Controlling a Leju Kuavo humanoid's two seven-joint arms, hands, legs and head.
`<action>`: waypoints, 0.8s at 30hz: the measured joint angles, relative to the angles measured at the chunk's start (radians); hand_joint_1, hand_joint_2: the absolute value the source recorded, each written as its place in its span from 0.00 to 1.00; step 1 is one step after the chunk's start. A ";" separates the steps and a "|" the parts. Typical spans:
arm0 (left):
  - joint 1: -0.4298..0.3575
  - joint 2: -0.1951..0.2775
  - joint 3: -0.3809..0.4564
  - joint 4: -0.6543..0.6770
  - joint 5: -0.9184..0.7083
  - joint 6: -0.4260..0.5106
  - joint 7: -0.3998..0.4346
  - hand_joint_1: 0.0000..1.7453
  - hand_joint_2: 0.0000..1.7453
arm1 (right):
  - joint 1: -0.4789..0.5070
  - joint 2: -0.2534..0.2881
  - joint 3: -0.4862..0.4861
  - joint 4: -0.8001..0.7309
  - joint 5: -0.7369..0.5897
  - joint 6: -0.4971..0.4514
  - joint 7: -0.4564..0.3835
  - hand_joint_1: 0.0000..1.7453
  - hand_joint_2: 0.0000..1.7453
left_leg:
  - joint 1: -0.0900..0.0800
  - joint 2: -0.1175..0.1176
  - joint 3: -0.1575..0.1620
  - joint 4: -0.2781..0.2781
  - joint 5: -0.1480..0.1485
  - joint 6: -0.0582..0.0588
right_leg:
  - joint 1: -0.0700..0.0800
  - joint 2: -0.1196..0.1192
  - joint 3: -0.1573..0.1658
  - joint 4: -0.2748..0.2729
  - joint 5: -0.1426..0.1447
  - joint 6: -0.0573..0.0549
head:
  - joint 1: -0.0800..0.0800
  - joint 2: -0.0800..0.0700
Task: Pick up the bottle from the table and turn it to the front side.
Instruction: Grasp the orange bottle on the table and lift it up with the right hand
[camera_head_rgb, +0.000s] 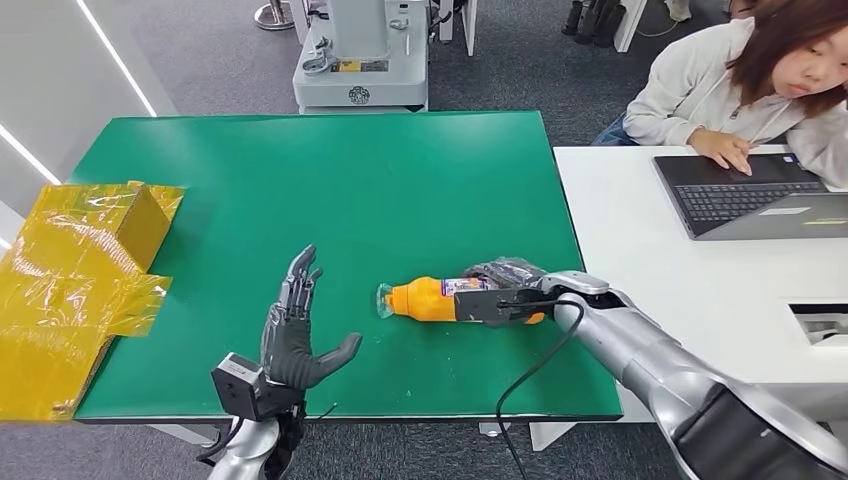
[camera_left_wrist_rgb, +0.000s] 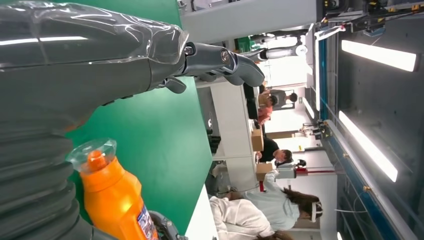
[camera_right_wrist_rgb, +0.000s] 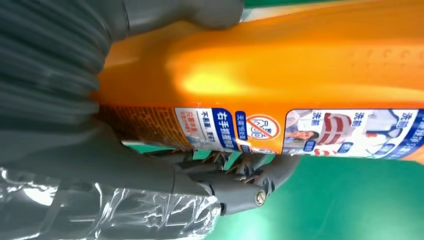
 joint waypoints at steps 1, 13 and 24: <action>0.002 0.000 0.002 -0.002 0.000 0.001 -0.001 0.00 1.00 | 0.016 -0.005 -0.016 -0.016 -0.028 -0.019 -0.015 1.00 1.00 | 0.000 0.000 0.000 0.000 0.000 0.000 | 0.000 0.000 0.000 0.000 0.000 0.000 | 0.000 0.000; 0.034 0.006 0.039 -0.043 0.001 0.025 -0.009 0.00 1.00 | 0.411 -0.024 -0.366 -0.385 -0.151 -0.165 -0.111 1.00 1.00 | 0.001 0.000 -0.001 -0.001 -0.001 -0.001 | 0.001 -0.001 -0.001 0.000 -0.002 0.000 | 0.000 0.000; 0.059 0.010 0.078 -0.065 -0.016 0.033 -0.011 0.00 1.00 | 0.674 0.025 -0.590 -0.606 -0.194 -0.194 -0.161 1.00 1.00 | 0.000 -0.003 -0.004 -0.001 -0.001 -0.001 | 0.000 -0.003 -0.003 0.000 -0.002 0.000 | 0.000 0.000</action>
